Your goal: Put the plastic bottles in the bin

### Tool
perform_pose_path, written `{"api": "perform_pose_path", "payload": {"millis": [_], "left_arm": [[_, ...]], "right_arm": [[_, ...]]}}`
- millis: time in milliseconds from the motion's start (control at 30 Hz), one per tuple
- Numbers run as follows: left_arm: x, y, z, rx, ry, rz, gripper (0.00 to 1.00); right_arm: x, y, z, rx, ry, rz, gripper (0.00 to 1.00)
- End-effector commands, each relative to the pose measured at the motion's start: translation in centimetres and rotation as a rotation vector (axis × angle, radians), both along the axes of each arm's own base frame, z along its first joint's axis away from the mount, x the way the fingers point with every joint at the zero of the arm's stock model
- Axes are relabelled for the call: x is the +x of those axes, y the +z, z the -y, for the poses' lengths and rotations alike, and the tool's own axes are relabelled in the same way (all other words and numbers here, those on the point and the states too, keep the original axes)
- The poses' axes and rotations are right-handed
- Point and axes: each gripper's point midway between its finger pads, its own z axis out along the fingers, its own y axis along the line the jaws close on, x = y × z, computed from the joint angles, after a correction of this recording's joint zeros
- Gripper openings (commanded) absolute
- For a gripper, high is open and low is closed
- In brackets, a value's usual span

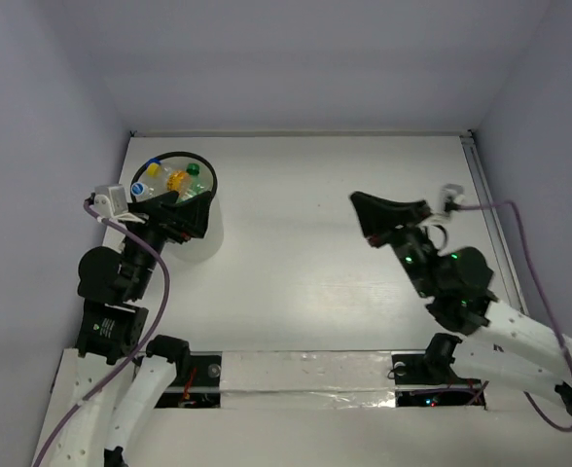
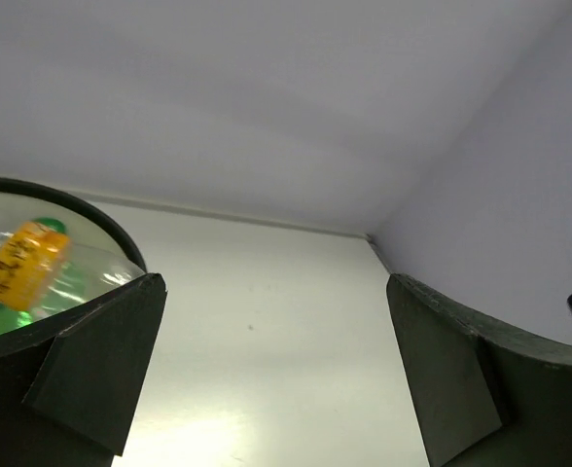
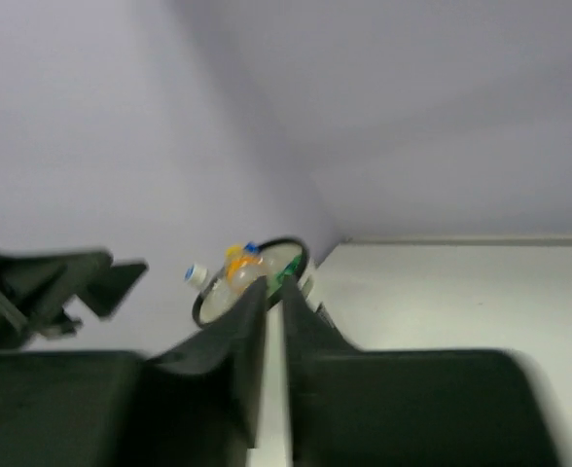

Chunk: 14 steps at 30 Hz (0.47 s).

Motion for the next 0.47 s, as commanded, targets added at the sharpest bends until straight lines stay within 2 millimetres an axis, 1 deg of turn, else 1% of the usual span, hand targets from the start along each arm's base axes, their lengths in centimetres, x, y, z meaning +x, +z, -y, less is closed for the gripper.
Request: {"api": "perform_pose_path", "payload": {"millis": [0, 33, 67, 100, 167, 200, 233, 267, 333, 400, 433], "left_arm": [[-1.2, -0.3, 2.7, -0.047, -0.171, 0.028, 0.99], [-1.3, -0.2, 2.9, -0.056, -0.183, 0.040, 0.99], [-1.2, -0.4, 3.1, -0.060, -0.195, 0.039, 0.99], [-0.9, -1.4, 3.5, -0.068, -0.213, 0.015, 0.99], [-0.6, -1.7, 3.8, -0.076, -0.224, 0.017, 0.99], [-0.3, -2.5, 4.1, -0.077, -0.234, 0.000, 0.99], [0.0, -2.5, 4.3, -0.082, -0.243, -0.002, 0.99], [0.2, -2.7, 4.5, -0.083, -0.253, -0.006, 0.99], [0.4, -2.9, 4.8, -0.080, -0.268, -0.013, 0.99], [0.7, -2.8, 4.7, -0.079, -0.257, -0.016, 0.99], [0.7, -2.7, 4.6, -0.078, -0.253, -0.016, 0.99]], "right_arm": [[-0.7, -1.1, 9.2, 0.150, -0.236, -0.095, 0.23], [-1.1, -1.7, 10.9, 0.155, -0.271, -0.117, 0.36], [-1.0, -4.1, 12.6, 0.114, -0.342, -0.180, 0.64], [-2.1, -3.6, 15.1, 0.173, -0.359, -0.175, 0.73], [-2.6, -4.9, 16.6, 0.174, -0.386, -0.203, 0.83], [-2.7, -5.8, 17.0, 0.171, -0.399, -0.208, 0.84], [-3.0, -5.9, 17.7, 0.192, -0.400, -0.202, 0.84], [-3.0, -6.3, 17.8, 0.191, -0.406, -0.206, 0.84], [-2.9, -6.9, 17.6, 0.171, -0.410, -0.210, 0.84], [-2.7, -7.0, 17.1, 0.145, -0.406, -0.206, 0.84], [-2.6, -6.7, 17.0, 0.142, -0.406, -0.203, 0.84]]}}
